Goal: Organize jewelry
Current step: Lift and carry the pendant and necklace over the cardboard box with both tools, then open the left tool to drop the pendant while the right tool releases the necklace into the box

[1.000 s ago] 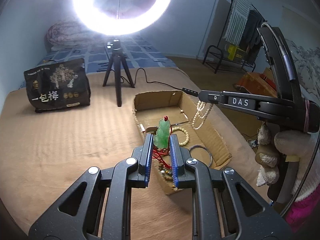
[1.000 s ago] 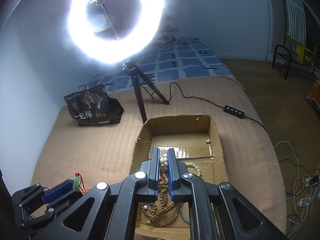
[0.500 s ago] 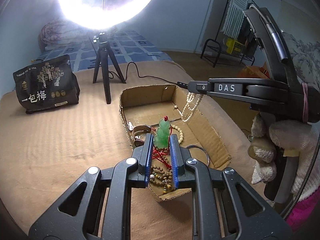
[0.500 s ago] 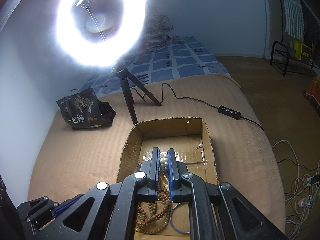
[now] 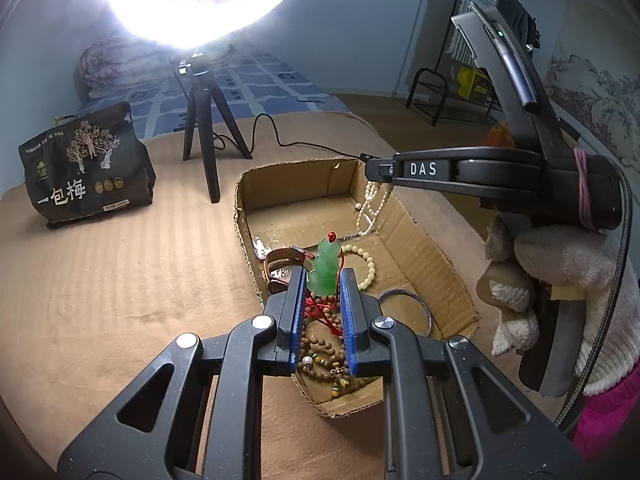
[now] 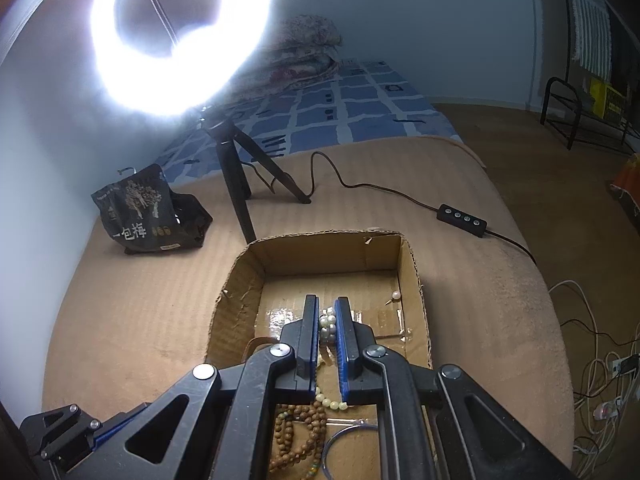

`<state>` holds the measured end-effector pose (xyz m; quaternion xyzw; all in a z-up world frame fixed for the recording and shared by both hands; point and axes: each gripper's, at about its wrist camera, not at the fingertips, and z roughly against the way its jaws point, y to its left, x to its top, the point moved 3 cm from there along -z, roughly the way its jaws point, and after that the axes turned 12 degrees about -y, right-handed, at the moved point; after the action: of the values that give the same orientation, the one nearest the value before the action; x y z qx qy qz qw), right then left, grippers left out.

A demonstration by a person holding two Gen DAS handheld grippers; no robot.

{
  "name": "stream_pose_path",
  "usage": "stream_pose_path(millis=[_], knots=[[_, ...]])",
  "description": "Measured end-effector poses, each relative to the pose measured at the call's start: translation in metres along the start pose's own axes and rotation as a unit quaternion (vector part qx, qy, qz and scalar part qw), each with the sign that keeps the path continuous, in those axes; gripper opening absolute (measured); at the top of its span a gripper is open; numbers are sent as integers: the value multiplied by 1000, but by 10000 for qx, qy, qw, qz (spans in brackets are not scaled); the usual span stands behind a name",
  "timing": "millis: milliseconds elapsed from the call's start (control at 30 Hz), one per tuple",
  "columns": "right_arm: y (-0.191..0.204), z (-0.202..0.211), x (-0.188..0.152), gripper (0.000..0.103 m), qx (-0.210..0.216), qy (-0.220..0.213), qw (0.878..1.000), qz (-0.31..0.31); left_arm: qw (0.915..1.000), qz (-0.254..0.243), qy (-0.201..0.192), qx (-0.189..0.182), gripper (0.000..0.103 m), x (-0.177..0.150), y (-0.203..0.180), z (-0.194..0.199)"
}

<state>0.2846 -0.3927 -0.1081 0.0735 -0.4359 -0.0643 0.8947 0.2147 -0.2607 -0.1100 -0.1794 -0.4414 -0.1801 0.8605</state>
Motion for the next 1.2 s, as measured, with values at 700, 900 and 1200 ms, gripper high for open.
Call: stream_pose_path(millis=[700,900,1200], knots=[[-5,-1,-2,32,17,-18,10000,22,9999,-91,105,-64,20,-3,-5,-6],[-2,4,-1,53,-61,-88,9999,102,10000,-91,8,-31,47,0,-5,1],[3,21,3,65,-168,-212,9995,145,9997,-235,-91,25,47,2,-5,21]])
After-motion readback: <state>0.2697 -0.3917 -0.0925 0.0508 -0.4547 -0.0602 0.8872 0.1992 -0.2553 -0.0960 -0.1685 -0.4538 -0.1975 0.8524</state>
